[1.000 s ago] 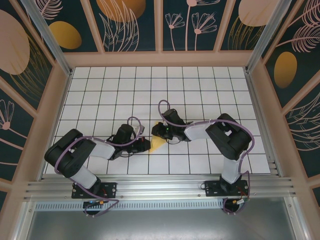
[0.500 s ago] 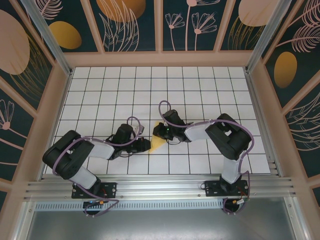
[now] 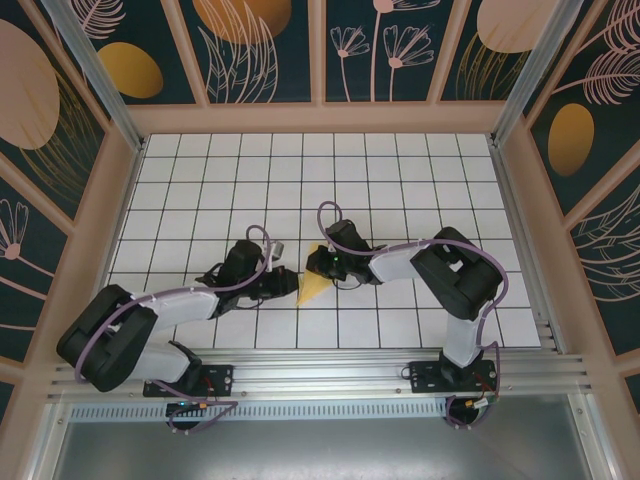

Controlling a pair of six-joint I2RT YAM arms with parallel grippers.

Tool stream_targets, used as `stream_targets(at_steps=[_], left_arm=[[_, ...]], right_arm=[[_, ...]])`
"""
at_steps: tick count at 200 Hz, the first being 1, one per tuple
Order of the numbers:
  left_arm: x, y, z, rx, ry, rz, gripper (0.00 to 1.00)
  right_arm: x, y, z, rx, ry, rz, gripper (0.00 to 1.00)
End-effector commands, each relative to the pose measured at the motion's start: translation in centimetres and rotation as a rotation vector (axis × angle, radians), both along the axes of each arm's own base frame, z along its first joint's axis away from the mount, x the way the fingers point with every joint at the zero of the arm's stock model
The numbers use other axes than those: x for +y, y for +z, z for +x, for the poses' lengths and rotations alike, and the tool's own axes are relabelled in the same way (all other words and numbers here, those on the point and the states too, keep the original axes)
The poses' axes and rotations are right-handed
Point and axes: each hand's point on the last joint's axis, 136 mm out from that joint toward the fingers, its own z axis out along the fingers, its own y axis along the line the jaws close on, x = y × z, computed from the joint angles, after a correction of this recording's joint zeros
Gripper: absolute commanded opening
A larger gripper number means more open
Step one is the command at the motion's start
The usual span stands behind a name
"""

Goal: Fold a paper plane with a square sheet of paper (pick it up from the middle)
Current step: Fourth fold the wing at the center of the table.

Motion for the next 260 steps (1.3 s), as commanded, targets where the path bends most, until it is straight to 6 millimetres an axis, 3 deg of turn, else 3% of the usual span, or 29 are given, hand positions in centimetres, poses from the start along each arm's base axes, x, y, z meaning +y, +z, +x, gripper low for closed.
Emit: stream_targets(at_steps=[1, 41, 104, 173, 210, 260], left_arm=[[-1.3, 0.6, 0.8, 0.027, -0.016, -0.055, 0.13], [-2.6, 0.4, 1.0, 0.064, -0.040, -0.120, 0.13], [-3.0, -1.9, -0.2, 0.139, -0.106, -0.096, 0.17], [-0.1, -6.0, -0.9, 0.163, -0.057, 0.102, 0.14], [-0.1, -5.9, -0.9, 0.149, -0.076, 0.113, 0.13], [1.7, -7.6, -3.2, 0.199, -0.106, 0.192, 0.12]], right_arm=[[-3.7, -5.6, -2.6, 0.108, -0.024, -0.192, 0.12], [-3.8, -6.0, -2.8, 0.117, -0.026, -0.196, 0.13], [-3.9, -6.1, -2.9, 0.124, -0.027, -0.199, 0.13], [-4.2, -6.4, -3.1, 0.130, -0.025, -0.216, 0.13], [-4.3, -6.5, -3.2, 0.134, -0.027, -0.221, 0.14], [-4.4, -6.7, -3.2, 0.137, -0.029, -0.233, 0.14]])
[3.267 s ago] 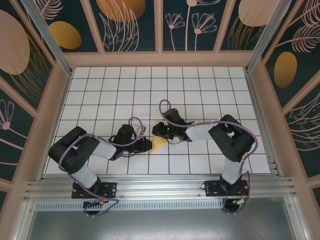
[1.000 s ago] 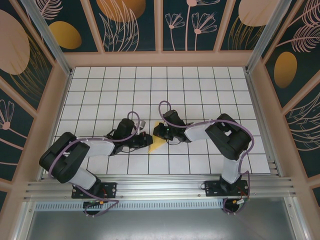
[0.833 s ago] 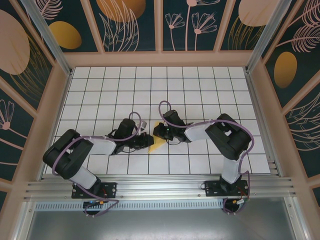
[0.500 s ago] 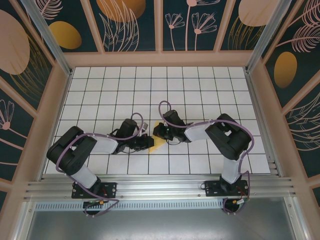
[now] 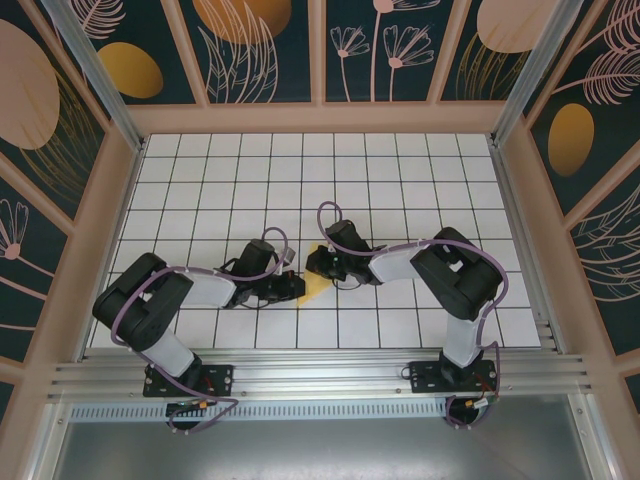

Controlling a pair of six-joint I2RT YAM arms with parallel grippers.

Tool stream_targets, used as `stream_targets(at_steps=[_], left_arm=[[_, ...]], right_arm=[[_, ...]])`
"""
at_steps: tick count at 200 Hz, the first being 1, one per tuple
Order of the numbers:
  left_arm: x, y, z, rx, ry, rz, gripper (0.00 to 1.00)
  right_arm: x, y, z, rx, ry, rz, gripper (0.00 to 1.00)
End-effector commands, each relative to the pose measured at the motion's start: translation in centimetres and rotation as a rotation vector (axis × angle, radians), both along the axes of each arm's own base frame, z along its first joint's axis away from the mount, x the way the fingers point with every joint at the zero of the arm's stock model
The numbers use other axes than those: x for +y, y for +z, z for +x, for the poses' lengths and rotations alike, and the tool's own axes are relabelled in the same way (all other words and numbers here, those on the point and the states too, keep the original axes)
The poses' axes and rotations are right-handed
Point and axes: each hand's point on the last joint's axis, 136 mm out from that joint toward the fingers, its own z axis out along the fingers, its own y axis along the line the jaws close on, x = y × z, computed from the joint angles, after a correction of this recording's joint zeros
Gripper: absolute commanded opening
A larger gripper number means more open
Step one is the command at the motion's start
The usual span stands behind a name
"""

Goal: Fold a paper plane with a square sheet of paper (pick it up from the middle)
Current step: Fourth fold the wing at the center of the table.

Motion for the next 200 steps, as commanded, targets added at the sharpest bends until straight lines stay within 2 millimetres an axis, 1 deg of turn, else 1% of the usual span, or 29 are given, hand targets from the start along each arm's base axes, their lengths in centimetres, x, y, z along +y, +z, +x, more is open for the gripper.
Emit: stream_targets(at_steps=[1, 13, 24, 47, 75, 94, 115, 143, 182, 200], left_arm=[[2.7, -2.9, -2.5, 0.080, -0.010, 0.134, 0.12], [3.2, -3.0, -2.6, 0.077, 0.002, 0.157, 0.12], [3.2, -2.4, -2.5, 0.065, 0.011, 0.141, 0.12], [2.5, -0.1, -1.5, 0.009, 0.021, 0.097, 0.14], [0.9, 3.4, -0.3, -0.052, 0.003, 0.004, 0.14], [0.0, 4.9, 0.0, -0.068, -0.010, -0.055, 0.15], [-0.9, 5.0, -0.3, -0.035, -0.042, -0.090, 0.15], [-1.6, 4.4, -0.9, 0.013, -0.086, -0.128, 0.16], [-1.5, 2.5, -1.9, 0.067, -0.121, -0.102, 0.18], [-1.1, 1.9, -1.8, 0.064, -0.110, -0.067, 0.17]], right_arm=[[-4.5, -6.7, -3.2, 0.139, -0.026, -0.233, 0.14], [-4.4, -6.7, -3.1, 0.141, -0.028, -0.234, 0.14], [-4.4, -6.7, -3.1, 0.143, -0.029, -0.234, 0.14], [-4.4, -6.8, -3.3, 0.145, -0.026, -0.239, 0.14], [-4.4, -6.8, -3.2, 0.145, -0.024, -0.241, 0.14], [-4.4, -6.8, -3.2, 0.145, -0.023, -0.242, 0.14], [-4.4, -6.8, -3.2, 0.144, -0.023, -0.242, 0.14], [-4.4, -6.9, -3.3, 0.147, -0.024, -0.245, 0.14], [-4.7, -7.2, -3.5, 0.152, -0.028, -0.249, 0.14], [-4.7, -7.2, -3.5, 0.153, -0.030, -0.251, 0.14]])
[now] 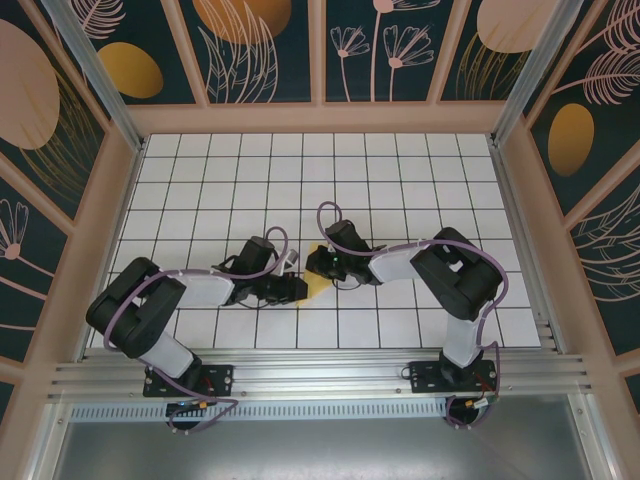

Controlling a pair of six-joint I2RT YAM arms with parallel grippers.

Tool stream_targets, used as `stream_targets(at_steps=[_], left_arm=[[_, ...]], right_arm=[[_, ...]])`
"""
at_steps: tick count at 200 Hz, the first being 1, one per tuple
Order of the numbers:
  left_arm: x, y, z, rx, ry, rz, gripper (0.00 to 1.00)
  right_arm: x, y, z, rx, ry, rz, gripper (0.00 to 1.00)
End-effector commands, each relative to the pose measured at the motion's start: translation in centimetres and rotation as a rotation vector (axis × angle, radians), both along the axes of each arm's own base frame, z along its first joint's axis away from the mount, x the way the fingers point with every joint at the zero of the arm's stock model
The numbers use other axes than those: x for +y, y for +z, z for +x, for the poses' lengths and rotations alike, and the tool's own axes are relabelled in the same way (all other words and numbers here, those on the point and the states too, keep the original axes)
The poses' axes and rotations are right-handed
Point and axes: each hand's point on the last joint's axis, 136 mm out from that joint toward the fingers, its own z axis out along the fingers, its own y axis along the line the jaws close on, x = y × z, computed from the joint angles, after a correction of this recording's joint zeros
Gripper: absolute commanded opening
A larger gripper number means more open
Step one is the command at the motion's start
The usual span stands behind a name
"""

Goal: Fold a paper plane with a square sheet of paper (pick it up from the middle)
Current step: Fourth fold the wing at the center of the table.

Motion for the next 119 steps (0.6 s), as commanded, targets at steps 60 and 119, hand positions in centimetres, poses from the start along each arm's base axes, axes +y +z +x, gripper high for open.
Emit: stream_targets(at_steps=[60, 119], left_arm=[[1.8, -3.2, -0.1, 0.003, 0.008, 0.145, 0.14], [3.3, -5.0, -2.2, 0.038, -0.006, 0.189, 0.12]], right_arm=[[-4.8, -7.3, -3.6, 0.158, -0.028, -0.251, 0.14], [-4.8, -7.4, -3.7, 0.161, -0.019, -0.270, 0.14]])
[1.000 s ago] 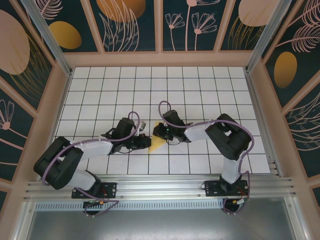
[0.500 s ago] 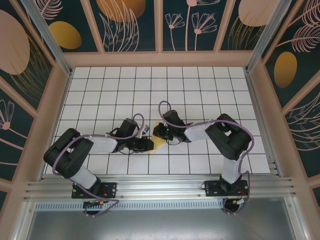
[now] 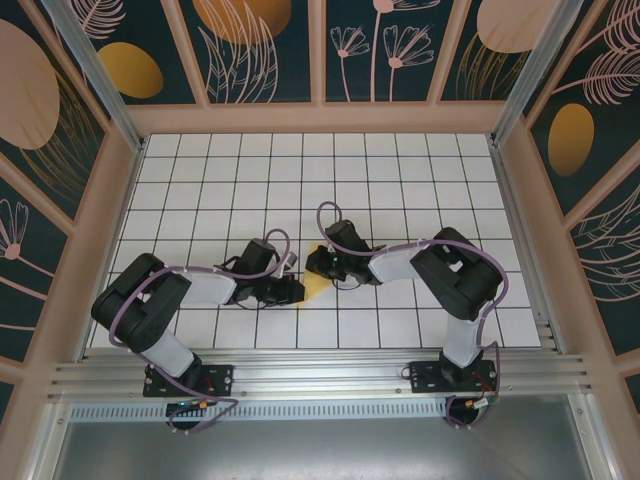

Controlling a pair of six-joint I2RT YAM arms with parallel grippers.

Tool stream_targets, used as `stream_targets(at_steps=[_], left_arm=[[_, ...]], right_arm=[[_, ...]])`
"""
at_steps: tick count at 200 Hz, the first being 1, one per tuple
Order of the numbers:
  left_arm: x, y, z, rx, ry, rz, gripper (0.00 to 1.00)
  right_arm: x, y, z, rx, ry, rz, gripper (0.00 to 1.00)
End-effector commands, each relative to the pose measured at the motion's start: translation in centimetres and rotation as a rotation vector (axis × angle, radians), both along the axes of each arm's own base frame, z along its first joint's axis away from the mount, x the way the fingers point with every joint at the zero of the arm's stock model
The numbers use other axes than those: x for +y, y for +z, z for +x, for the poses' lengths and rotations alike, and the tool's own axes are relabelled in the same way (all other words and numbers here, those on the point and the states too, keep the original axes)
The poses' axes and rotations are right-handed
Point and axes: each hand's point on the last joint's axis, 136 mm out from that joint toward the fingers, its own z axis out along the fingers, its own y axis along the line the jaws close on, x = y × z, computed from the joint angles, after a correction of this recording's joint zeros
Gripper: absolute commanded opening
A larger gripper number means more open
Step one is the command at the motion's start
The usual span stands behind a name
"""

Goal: Fold a paper plane with a square sheet of paper (pick it up from the middle)
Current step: Fourth fold the wing at the center of the table.

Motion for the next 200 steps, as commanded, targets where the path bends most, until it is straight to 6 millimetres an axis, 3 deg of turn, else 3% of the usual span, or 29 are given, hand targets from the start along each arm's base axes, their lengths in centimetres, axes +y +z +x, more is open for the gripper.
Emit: stream_targets(at_steps=[1, 68, 169, 200], left_arm=[[2.3, -3.0, -2.4, 0.072, -0.004, 0.107, 0.12], [4.0, -4.1, -4.8, 0.137, 0.000, 0.146, 0.10], [5.9, -4.8, -6.1, 0.198, 0.058, 0.235, 0.08], [4.9, -2.1, -4.8, 0.123, 0.061, 0.170, 0.08]], right_arm=[[-4.8, -7.4, -3.7, 0.161, -0.019, -0.267, 0.14], [-5.1, -7.6, -3.7, 0.164, -0.028, -0.283, 0.14], [-5.2, -7.5, -3.7, 0.158, -0.026, -0.309, 0.14], [-5.3, -7.6, -3.9, 0.159, -0.027, -0.312, 0.14]])
